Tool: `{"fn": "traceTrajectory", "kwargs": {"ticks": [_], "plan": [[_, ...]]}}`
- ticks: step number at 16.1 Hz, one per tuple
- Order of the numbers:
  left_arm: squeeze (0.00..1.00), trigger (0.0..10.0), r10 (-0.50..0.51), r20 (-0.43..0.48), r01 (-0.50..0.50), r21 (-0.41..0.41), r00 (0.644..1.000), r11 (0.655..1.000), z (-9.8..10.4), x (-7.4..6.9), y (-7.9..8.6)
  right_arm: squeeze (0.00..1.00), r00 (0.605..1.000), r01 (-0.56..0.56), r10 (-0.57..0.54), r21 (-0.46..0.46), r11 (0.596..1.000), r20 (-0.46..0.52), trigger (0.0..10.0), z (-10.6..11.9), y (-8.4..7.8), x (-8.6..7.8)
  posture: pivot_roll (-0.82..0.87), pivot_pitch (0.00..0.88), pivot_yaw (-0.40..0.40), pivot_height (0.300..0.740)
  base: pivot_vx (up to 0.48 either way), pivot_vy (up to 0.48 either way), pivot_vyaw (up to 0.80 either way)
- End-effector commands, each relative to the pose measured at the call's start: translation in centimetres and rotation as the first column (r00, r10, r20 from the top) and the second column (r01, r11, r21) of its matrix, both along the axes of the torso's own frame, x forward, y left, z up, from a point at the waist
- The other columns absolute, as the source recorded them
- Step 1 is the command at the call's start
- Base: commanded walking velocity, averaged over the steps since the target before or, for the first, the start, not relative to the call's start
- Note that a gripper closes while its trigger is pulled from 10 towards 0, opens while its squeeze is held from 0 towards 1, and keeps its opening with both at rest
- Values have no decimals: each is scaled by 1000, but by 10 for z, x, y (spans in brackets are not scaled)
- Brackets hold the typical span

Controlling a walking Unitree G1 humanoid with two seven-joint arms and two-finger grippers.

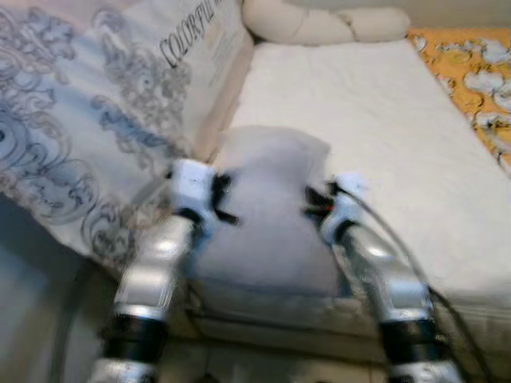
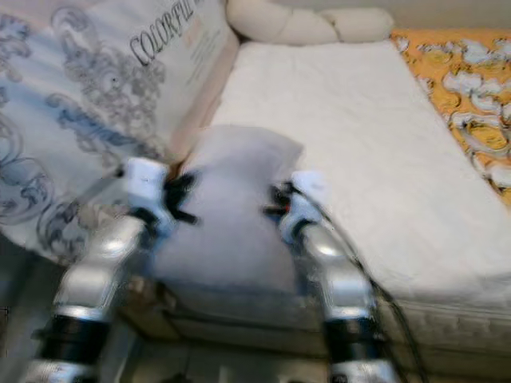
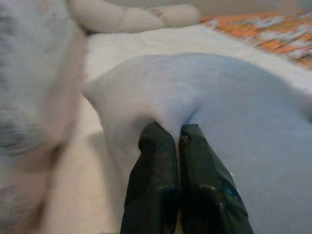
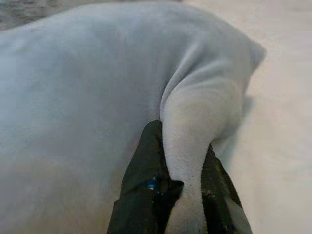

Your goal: Clean up the room

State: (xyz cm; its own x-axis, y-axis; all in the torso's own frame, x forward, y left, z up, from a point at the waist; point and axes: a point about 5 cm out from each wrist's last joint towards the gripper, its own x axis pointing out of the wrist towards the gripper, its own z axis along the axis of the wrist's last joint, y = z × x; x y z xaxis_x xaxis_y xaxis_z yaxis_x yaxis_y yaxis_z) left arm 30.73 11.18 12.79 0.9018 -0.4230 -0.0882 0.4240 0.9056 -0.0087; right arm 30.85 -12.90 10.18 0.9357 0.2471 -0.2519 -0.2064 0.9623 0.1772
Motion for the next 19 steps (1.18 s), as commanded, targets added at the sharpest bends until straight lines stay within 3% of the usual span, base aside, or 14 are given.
{"fn": "traceTrajectory", "kwargs": {"ticks": [1,19], "plan": [[0,10000,51,46,-52,11,998,999,11,3,17,0,998,-35,34,24,999,55,10000,12,13,3,45,0,33,740,311,0,0],[0,10000,33,50,-34,31,998,999,13,5,16,0,998,-38,36,33,999,50,10000,10,15,4,42,0,51,740,311,0,0]]}}
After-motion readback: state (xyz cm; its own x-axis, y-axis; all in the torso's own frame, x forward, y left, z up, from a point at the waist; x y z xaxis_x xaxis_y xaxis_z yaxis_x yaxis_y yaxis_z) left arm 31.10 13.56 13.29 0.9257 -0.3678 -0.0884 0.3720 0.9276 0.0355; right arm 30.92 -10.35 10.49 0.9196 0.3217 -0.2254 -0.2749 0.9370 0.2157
